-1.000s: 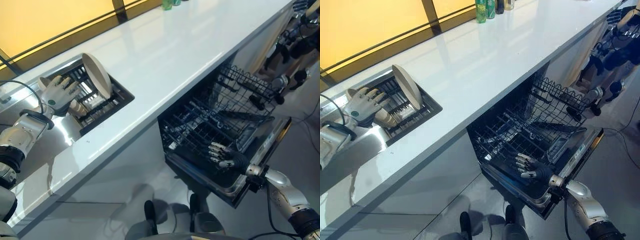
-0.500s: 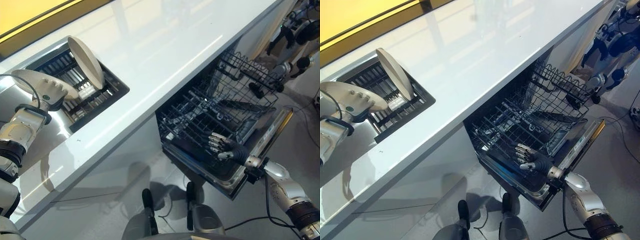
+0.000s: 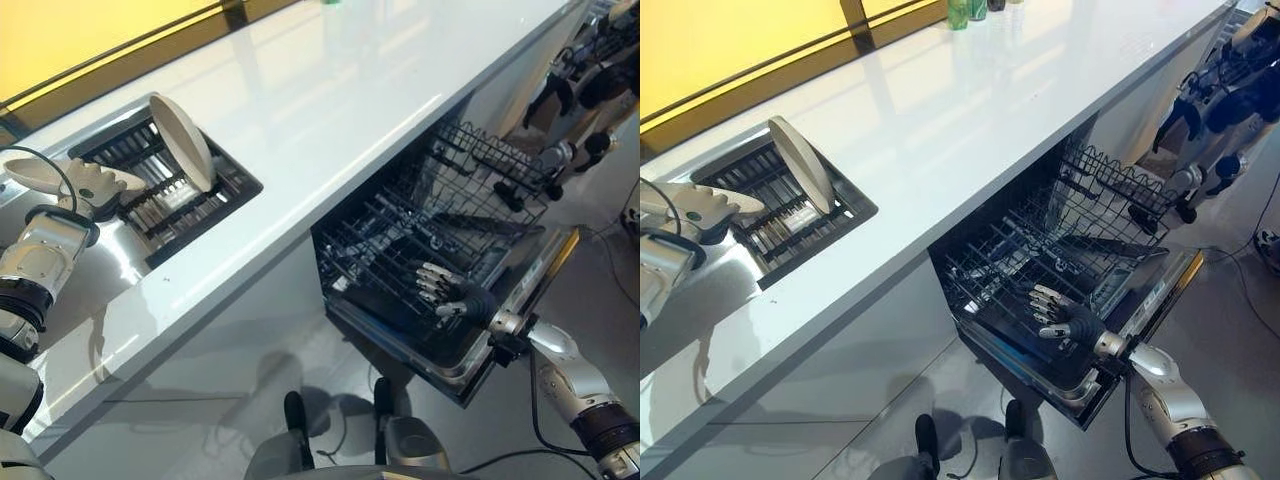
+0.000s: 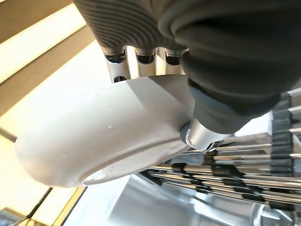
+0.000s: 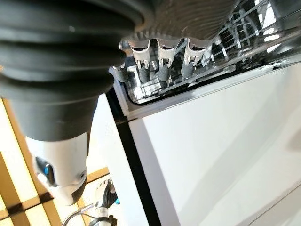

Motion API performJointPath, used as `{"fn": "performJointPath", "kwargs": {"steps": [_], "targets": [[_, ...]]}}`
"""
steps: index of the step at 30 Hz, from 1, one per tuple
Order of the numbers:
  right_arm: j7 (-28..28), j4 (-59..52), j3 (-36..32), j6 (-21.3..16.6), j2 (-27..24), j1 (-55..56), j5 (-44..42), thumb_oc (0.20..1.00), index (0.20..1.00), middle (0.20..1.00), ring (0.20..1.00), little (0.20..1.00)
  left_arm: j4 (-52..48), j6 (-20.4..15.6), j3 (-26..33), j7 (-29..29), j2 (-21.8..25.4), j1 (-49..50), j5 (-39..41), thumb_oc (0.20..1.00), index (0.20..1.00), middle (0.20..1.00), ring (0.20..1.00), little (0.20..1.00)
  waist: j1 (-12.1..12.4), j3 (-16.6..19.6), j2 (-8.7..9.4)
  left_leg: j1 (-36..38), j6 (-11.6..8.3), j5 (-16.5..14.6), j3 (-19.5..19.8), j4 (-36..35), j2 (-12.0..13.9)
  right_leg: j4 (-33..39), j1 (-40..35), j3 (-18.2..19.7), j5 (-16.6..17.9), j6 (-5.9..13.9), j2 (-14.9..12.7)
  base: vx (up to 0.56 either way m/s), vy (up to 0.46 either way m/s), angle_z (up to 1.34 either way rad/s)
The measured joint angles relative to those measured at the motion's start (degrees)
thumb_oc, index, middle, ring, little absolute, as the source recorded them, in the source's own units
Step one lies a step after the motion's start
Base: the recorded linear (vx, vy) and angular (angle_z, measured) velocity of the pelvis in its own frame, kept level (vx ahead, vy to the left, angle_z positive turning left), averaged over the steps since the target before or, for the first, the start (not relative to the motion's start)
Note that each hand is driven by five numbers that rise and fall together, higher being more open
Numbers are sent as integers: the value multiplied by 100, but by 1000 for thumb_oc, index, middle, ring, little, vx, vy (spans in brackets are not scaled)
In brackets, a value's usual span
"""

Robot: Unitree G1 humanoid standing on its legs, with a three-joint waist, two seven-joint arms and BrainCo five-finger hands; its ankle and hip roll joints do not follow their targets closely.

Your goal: Pick up plates and place into dishwasher.

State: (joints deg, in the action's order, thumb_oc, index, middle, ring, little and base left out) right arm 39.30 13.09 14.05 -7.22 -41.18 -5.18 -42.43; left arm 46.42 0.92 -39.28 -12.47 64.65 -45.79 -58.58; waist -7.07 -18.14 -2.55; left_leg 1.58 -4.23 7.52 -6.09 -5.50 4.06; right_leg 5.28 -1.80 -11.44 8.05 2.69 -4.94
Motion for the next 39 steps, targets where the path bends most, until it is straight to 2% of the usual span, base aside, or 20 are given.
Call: {"fn": "performJointPath", "kwargs": {"steps": [4, 7, 9, 10, 12, 14, 17, 20, 24, 26, 30, 36, 39], "targets": [[-137, -336, 0, -310, 109, 39, 7, 1000, 1000, 1000, 1000, 1000, -112, -53, 14, -472, 1, 120, 446, 200, 200, 200, 200, 200, 38, 339, 8, 1, 6, 1, 15, 0, 1, 0, -21, -24, 5, -13, 0, 50, -105, 7], [-718, -603, -21, -845, 192, 27, 435, 1000, 1000, 1000, 1000, 1000, -486, -196, 353, -910, 0, 342, 953, 200, 200, 200, 200, 200, 142, 473, 36, 172, 9, -11, 26, -1, -4, 1, -199, -35, -17, -14, -6, 50, -91, 2], [-1405, -733, -43, -1356, 193, 22, 1020, 1000, 1000, 1000, 1000, 1000, -842, -306, 668, -1204, -20, 672, 1252, 200, 200, 200, 200, 200, 191, 690, 30, 182, 8, -34, 46, -4, -1, -1, -217, -38, -47, 13, -7, 30, -77, 3], [-1984, -848, -104, -1668, 193, 12, 1656, 1000, 1000, 1000, 1000, 1000, -1071, -316, 930, -1353, -60, 926, 1356, 200, 200, 200, 200, 200, 212, 785, 29, 187, 9, -33, 61, -4, -1, 1, -228, -39, -65, 7, -8, 19, -68, 5], [-2942, -1125, -313, -2056, 136, -71, 2767, 1000, 1000, 1000, 1000, 1000, -1493, -367, 1224, -1548, -134, 1281, 1583, 200, 200, 200, 200, 200, 276, 866, 34, 273, 16, -35, 79, -5, 3, 3, -321, -40, -70, 2, -3, 4, -74, 2], [-3778, -1422, -430, -2192, 13, -189, 3599, 1000, 1000, 1000, 1000, 1000, -1829, -467, 1406, -1639, -328, 1513, 1779, 200, 200, 200, 200, 200, 373, 1057, 27, 273, 42, -52, 120, -5, 6, 11, -335, -46, -74, -3, 4, -1, -89, 5], [-4726, -1474, -434, -2208, -100, -665, 4466, 1000, 1000, 1000, 1000, 1000, -2292, -602, 1475, -1663, -625, 1636, 1895, 200, 200, 200, 200, 200, 509, 1230, 77, 267, 41, -52, 176, -5, 11, 26, -381, -83, -95, -28, 12, -8, -85, 9], [-5429, -1461, -393, -2139, -294, -1207, 5157, 1000, 1000, 1000, 1000, 1000, -2796, -851, 1474, -1467, -752, 1616, 1998, 200, 200, 200, 200, 200, 653, 1301, 153, 228, 39, -52, 284, -4, -1, 28, -387, -148, -96, -30, 10, 6, -78, 17], [-6147, -1401, -41, -1915, -510, -2109, 6023, 1000, 1000, 1000, 1000, 1000, -3308, -1357, 1474, -937, -835, 1552, 2696, 200, 200, 200, 200, 200, 740, 1413, 260, 200, 9, -7, 337, -2, 6, 28, -389, -181, -87, -27, 19, 4, -63, 14], [-6258, -1361, 138, -1819, -578, -2515, 6378, 1000, 1000, 1000, 1000, 1000, -3608, -1570, 1474, -588, -869, 1530, 3154, 200, 200, 200, 200, 200, 824, 1437, 297, 239, 24, 23, 340, -2, 3, 28, -428, -180, -67, 2, 19, 3, -54, 1], [-6148, -1098, 529, -1694, -803, -3138, 6484, 1000, 1000, 1000, 1000, 1000, -4137, -1977, 1473, 185, -954, 1378, 4082, 200, 200, 200, 200, 200, 975, 1535, 400, 279, 47, 39, 390, -2, -14, 28, -497, -205, -85, -4, 9, 12, -35, 6], [-5659, -524, 1228, -1515, -970, -3853, 6556, 1000, 1000, 1000, 1000, 1000, -4724, -2381, 1470, 1205, -1001, 1201, 5542, 200, 200, 200, 200, 200, 1017, 1563, 436, 286, 60, 51, 524, -2, -28, 28, -598, -333, -123, -5, 5, 25, -16, 10], [-5389, -352, 1412, -1502, -979, -3906, 6556, 1000, 1000, 1000, 1000, 1000, -5022, -2569, 1468, 1538, -1077, 1166, 6011, 200, 200, 200, 200, 200, 1112, 1597, 418, 282, 60, 50, 538, -2, -28, 27, -605, -342, -133, -8, 6, 6, -3, 1]]}}
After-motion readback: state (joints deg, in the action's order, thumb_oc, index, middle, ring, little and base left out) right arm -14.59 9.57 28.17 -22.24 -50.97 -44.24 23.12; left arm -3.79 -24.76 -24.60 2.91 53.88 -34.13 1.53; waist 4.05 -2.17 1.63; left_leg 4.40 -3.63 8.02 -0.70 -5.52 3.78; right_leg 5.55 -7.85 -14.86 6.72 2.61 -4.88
